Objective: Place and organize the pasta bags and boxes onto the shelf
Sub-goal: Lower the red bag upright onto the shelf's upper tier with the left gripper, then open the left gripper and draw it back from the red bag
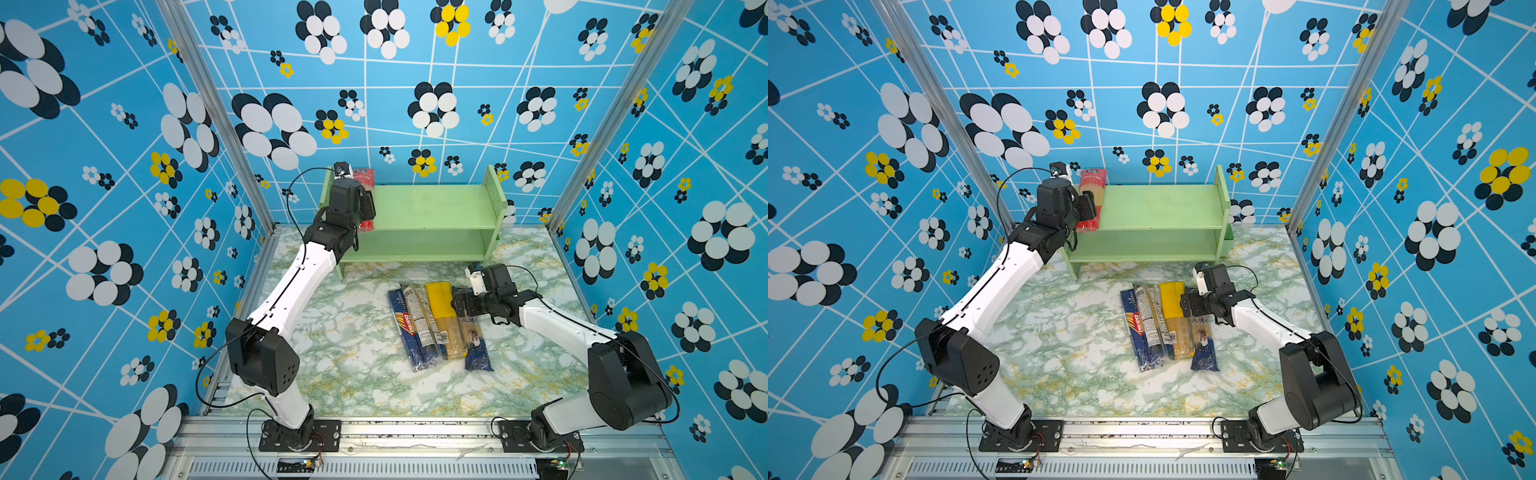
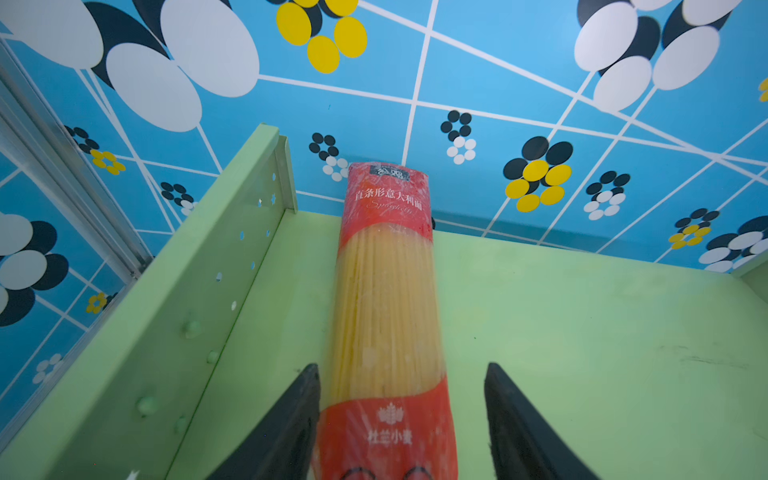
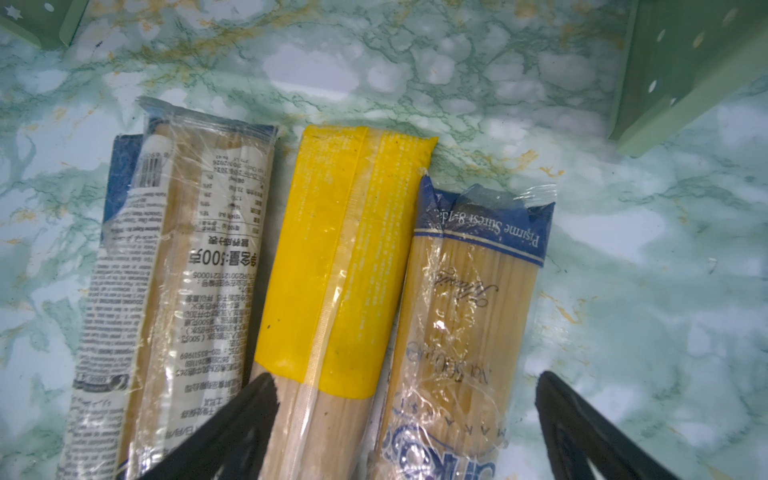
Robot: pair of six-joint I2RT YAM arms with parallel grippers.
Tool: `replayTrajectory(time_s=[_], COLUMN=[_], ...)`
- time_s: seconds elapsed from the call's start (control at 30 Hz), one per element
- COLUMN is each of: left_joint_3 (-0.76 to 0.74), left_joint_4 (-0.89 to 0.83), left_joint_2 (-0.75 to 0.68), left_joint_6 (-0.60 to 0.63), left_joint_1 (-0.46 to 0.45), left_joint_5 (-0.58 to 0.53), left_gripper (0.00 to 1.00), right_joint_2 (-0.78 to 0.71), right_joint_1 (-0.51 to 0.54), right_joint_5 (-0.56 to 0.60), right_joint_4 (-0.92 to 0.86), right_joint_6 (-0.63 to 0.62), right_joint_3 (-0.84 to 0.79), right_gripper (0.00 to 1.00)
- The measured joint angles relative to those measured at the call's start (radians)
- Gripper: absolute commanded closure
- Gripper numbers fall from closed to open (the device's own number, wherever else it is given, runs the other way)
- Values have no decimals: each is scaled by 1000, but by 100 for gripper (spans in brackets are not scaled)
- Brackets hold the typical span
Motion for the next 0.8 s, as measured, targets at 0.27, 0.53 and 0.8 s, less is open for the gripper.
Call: replayTrajectory(time_s=[0.27,0.53,0.8], left_joint_3=[-102,-294,-702], left_joint_4=[80,140,239], left_joint_2=[-149,-263,-352], left_joint_6=[29,6,-93], left_joint_1=[0,0,-8], left_joint_5=[203,487,580], left_gripper=[16,5,4], right_joint_2=[-25,-105,-130], right_joint_1=[0,2,14], right_joint_5=[-27,-72,-110], right_joint_4=[5,39,55], right_joint_6=[-13,-26,-39], right_joint_3=[-3,-14,-37], right_gripper=[2,2,2])
